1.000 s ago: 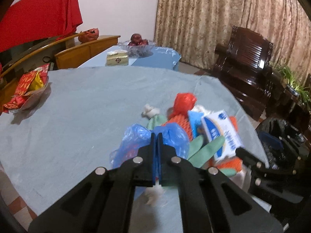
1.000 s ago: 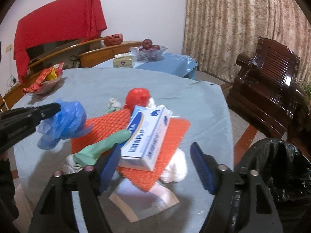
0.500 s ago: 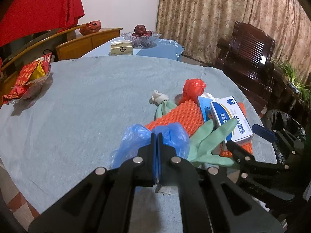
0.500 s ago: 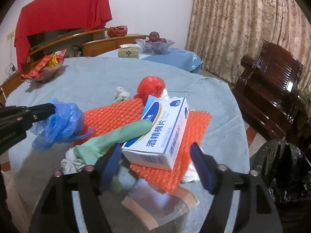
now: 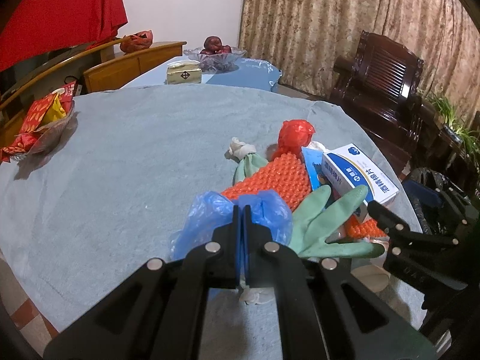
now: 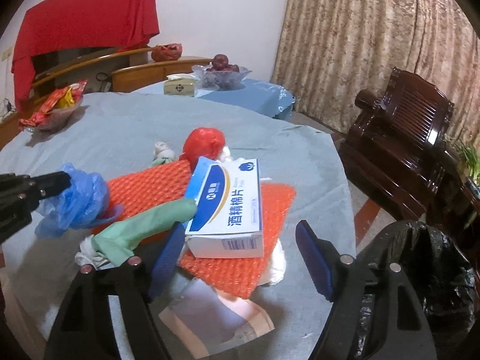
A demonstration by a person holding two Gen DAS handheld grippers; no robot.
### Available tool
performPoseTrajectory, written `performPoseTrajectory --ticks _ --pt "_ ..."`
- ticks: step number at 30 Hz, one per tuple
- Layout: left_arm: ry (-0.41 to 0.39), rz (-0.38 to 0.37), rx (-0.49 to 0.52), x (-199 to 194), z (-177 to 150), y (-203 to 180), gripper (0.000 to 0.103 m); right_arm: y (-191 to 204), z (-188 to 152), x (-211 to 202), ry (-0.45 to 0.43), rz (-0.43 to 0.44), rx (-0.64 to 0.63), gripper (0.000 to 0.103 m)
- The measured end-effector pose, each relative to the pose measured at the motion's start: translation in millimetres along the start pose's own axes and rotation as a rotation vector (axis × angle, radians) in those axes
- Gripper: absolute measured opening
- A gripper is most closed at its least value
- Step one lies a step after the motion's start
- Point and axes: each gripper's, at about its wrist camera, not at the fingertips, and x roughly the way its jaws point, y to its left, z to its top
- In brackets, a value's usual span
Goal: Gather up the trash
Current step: 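Grasp the white alcohol-pad box with the right gripper and lift it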
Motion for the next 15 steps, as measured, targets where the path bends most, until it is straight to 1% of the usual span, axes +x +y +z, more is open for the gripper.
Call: performPoseTrajectory --ticks 4,6,7,8,11,15 --pt "0.006 0.004 -0.003 2 0 0 0.001 8 2 9 0.008 0.018 -0.023 0.071" --pt "0.008 0.007 -0.002 2 1 0 0.001 11 3 15 0.017 0.033 -0.017 0.067" --pt "0.01 0.008 -0.004 2 1 1 0.001 12 4 19 0.024 0.043 -0.011 0.062" --pt "0.01 0.008 -0.004 2 1 2 0.001 12 5 23 0.035 0.056 -0.004 0.06" --pt "0.008 0.007 -0.008 1 3 3 0.001 9 7 27 0.046 0.058 -0.001 0.06" --pt "-0.001 0.001 -0.004 -1 5 -2 0.001 2 6 17 0.034 0.083 0.011 0.059"
